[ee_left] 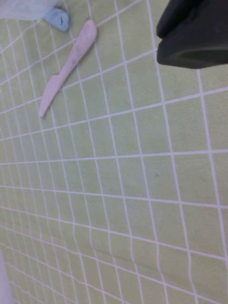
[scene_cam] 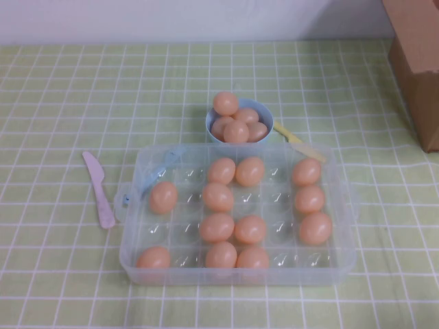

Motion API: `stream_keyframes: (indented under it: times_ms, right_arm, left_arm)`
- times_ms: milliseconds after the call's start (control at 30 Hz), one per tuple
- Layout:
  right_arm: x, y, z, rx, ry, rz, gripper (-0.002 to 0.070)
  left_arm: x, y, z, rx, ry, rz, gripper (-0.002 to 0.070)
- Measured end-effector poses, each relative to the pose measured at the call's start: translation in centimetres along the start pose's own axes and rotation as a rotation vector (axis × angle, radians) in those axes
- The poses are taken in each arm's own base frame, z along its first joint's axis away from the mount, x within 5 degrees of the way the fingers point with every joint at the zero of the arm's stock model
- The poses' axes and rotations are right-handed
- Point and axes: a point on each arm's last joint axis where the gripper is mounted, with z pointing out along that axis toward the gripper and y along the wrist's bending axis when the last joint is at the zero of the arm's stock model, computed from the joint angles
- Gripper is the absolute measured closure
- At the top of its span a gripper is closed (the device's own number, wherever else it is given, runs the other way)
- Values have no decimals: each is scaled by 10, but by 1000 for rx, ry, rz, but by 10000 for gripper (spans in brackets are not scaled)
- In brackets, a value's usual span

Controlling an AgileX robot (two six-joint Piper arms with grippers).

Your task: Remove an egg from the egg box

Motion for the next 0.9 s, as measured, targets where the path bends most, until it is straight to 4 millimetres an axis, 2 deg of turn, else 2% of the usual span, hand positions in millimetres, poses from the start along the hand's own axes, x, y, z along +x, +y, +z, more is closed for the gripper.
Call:
stream_keyframes:
  times_ms: [533, 600, 767, 900]
  right_arm:
    - [0, 3, 0, -29, -4, 77, 694]
    - [-1, 5, 0, -60, -8, 157, 694]
    - [-9, 18, -2, -218, -40, 583, 694]
    - [-18, 15, -3, -238, -126, 766, 694]
  left_arm:
    - [0, 0, 0, 0, 0, 0, 678]
    - [0, 0, 0, 0, 0, 0, 678]
    - [0, 0, 0, 0, 0, 0, 678]
    - [0, 0, 0, 0, 0, 0, 678]
